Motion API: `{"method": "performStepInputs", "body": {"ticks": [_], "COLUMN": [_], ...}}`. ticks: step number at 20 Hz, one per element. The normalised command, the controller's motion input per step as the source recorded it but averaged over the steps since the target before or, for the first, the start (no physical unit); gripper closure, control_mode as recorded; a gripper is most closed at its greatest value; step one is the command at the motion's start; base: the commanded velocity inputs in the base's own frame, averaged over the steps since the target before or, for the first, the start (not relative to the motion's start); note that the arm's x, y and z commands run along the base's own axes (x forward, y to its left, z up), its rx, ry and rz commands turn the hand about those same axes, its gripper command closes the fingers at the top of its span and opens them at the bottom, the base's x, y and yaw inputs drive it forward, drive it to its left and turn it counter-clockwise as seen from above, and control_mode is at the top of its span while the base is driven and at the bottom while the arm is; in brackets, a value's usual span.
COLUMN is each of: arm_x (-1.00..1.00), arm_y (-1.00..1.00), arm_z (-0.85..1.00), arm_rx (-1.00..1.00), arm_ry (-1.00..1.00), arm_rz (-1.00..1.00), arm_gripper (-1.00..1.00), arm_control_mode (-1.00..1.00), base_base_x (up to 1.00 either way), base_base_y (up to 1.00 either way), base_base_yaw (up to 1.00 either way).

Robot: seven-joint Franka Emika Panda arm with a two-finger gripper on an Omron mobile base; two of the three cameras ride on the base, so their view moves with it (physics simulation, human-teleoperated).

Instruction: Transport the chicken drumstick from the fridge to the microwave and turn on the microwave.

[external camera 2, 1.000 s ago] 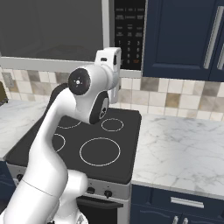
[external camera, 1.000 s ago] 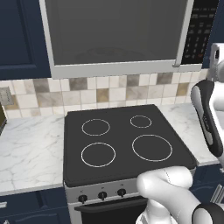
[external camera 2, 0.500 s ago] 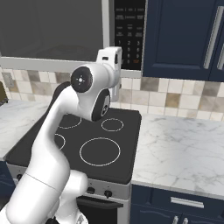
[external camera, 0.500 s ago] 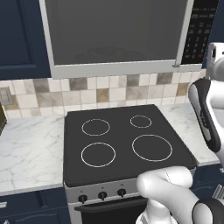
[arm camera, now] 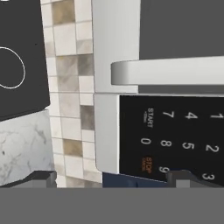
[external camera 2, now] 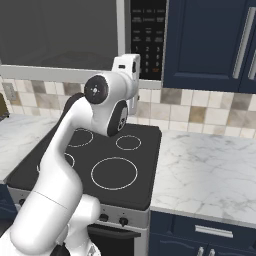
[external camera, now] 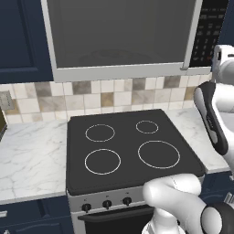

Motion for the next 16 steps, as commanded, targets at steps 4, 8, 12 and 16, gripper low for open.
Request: {"method": "performStepInputs", "body": {"ticks": [4,8,12,16], "arm_x": [0.13,0.06,0.06,0.16], "arm_y": [0.03,0.1,0.16,0.09], "arm_z": [-0.06,-0.1,-0.09,-0.03], "arm_rx": [0.0,0.0,0.0,0.0], "arm_ry": [0.0,0.0,0.0,0.0], "arm_rz": [0.0,0.0,0.0,0.0], "arm_gripper": [-1.0,-1.0,-1.0,-1.0], "arm_control_mode": [-1.0,-1.0,-1.0,-1.0], "base_base_x": [0.0,0.0,0.0,0.0], "base_base_y": [0.0,0.0,0.0,0.0], "base_base_yaw": [0.0,0.0,0.0,0.0]}}
